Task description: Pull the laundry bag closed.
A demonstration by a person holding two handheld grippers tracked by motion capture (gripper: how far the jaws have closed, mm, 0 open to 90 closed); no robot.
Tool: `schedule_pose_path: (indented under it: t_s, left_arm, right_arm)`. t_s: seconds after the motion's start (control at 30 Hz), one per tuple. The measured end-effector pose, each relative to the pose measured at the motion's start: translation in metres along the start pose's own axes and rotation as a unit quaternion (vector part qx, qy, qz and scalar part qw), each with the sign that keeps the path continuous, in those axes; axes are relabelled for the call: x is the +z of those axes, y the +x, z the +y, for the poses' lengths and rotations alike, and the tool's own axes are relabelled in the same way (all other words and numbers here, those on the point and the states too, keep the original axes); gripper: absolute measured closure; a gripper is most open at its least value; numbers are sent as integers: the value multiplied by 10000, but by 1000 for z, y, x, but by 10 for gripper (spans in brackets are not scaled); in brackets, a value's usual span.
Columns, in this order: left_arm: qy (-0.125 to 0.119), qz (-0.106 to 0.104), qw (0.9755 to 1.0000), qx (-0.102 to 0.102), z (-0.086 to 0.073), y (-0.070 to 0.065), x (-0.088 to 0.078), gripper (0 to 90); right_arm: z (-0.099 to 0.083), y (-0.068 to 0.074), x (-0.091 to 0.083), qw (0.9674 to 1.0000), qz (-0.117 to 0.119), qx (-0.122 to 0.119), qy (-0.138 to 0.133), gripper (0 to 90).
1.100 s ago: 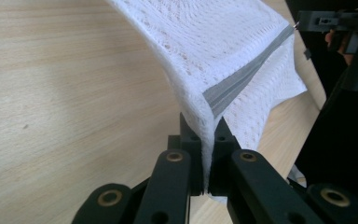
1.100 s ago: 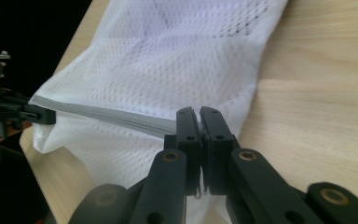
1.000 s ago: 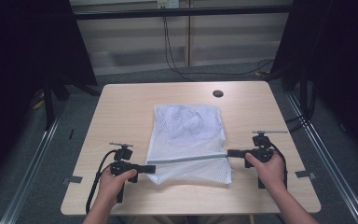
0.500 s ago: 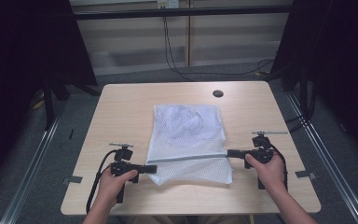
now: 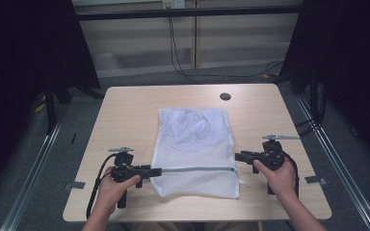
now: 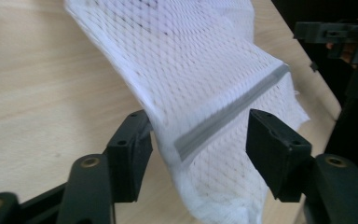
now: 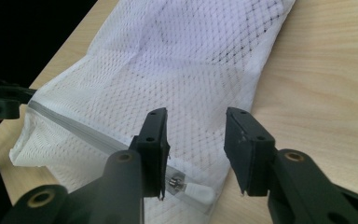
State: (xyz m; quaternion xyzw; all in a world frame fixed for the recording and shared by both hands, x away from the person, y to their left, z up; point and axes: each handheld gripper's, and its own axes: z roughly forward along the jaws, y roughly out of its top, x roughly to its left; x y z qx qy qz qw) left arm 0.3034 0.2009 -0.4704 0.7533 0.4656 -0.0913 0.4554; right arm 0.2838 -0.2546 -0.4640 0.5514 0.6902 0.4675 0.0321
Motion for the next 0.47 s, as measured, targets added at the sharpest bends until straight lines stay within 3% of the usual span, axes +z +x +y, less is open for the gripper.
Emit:
schedule_pose_path:
  t_s: [0.1, 0.13, 0.17, 0.27, 0.3, 0.47]
  left_arm:
    - [-220, 183, 9995, 162, 1, 4, -6, 315]
    - [-220, 183, 9995, 162, 1, 4, -6, 297]
    - [-256, 359, 9986, 294, 2, 6, -9, 288]
    - [-323, 503, 9974, 398, 1, 9, -10, 248]
    - [-354, 610, 9962, 511, 1, 11, -10, 234]
    - [-375, 900, 9935, 588, 1, 19, -11, 185]
  right_arm:
    - [-1, 1, -2, 9999, -47, -43, -85, 482]
    - [-1, 1, -3, 9999, -75, -95, -120, 453]
    - [-1, 0, -3, 9997, -94, -127, -172, 421]
    - [-3, -1, -5, 9992, -135, -232, -279, 360]
    - [-5, -3, -5, 9982, -249, -435, -332, 328]
    - [-8, -6, -4, 9972, -346, -591, -306, 267]
